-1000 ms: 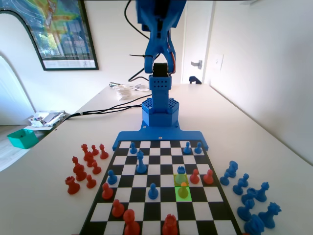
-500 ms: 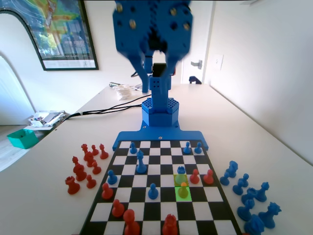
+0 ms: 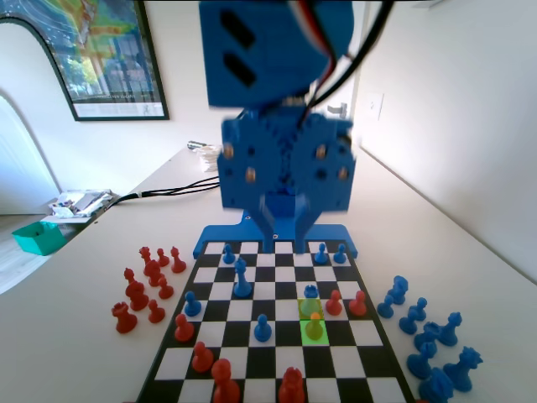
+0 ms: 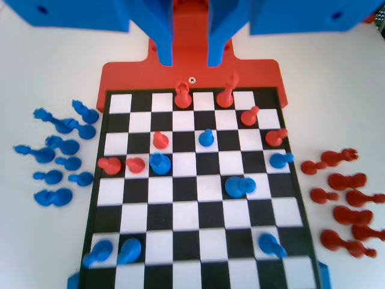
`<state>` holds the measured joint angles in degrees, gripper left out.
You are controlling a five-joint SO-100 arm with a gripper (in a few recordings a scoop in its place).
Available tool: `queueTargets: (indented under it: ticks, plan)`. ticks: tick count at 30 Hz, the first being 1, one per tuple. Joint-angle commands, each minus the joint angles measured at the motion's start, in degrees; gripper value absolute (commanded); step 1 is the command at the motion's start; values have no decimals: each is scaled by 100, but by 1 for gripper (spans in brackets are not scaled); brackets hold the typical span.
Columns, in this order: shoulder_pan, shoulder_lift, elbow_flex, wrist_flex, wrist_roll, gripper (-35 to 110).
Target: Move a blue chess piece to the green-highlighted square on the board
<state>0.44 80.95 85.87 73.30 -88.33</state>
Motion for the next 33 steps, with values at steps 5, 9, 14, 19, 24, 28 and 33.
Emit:
queueTargets:
  ticks: [5,9,14,19,24,28,33]
  plan:
    - [-290,-369,-167,-176,53,13]
    - [-378,-615,-149,-246,35,13]
    - [-492,-861,-114,-316,26,13]
    - [-571,-1090,-105,-413,35,13]
    - [-624,-1222,-44,-527,-18,13]
    - [-659,-1450,-149,-659,-62,13]
    - [-747,-1731,-299,-747,-105,13]
